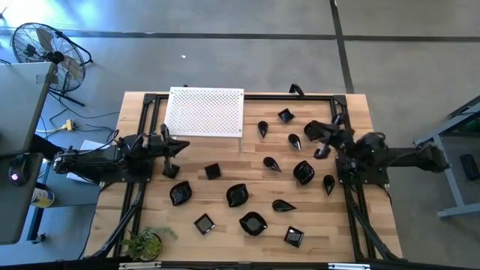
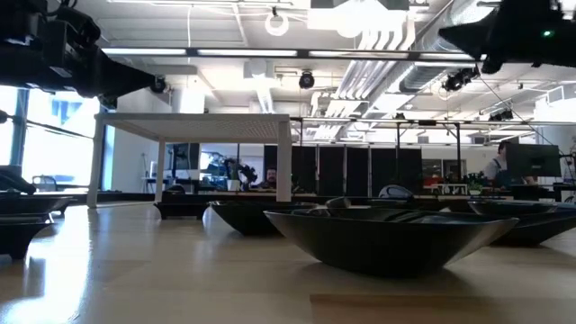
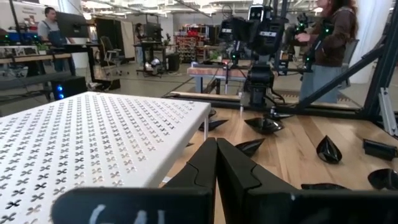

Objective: Pick & Place Mini shaped plates
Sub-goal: Put the square plate on the shelf

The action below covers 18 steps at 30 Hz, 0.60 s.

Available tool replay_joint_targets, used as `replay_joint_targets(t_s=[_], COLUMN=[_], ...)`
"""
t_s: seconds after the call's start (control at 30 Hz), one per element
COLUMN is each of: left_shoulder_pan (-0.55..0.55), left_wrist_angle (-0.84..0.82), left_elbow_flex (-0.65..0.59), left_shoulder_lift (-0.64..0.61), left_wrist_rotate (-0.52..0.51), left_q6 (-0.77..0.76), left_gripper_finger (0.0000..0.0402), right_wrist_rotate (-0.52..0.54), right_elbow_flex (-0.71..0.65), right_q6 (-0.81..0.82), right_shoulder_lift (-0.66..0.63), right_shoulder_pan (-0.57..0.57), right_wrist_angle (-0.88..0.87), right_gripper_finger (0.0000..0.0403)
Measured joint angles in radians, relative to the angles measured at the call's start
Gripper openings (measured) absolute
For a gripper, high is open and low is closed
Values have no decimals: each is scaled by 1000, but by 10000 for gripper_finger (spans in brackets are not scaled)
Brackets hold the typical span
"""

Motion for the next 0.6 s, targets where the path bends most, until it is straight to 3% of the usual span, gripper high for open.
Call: replay_joint_targets(t_s=[0.17, 0.23, 0.4, 0.6], left_shoulder_pan=[0, 0, 0, 0], left_wrist_angle=[-9, -8, -9, -18], left_elbow_flex=[0, 0, 0, 0], left_shoulder_lift=[0, 0, 0, 0], left_wrist_rotate=[0, 1, 26, 45], left_q6=[2, 3, 1, -5], left_gripper_finger=[1, 1, 0, 0], right_wrist_rotate=[195, 212, 163, -14], right_elbow_flex=[142, 198, 307, 412], right_q6=[201, 328, 619, 749], right_shoulder_lift=[197, 276, 457, 654], right_shoulder_pan=[-43, -79, -187, -351], right_wrist_angle=[-249, -356, -566, -690], right_gripper_finger=[0, 0, 3, 37])
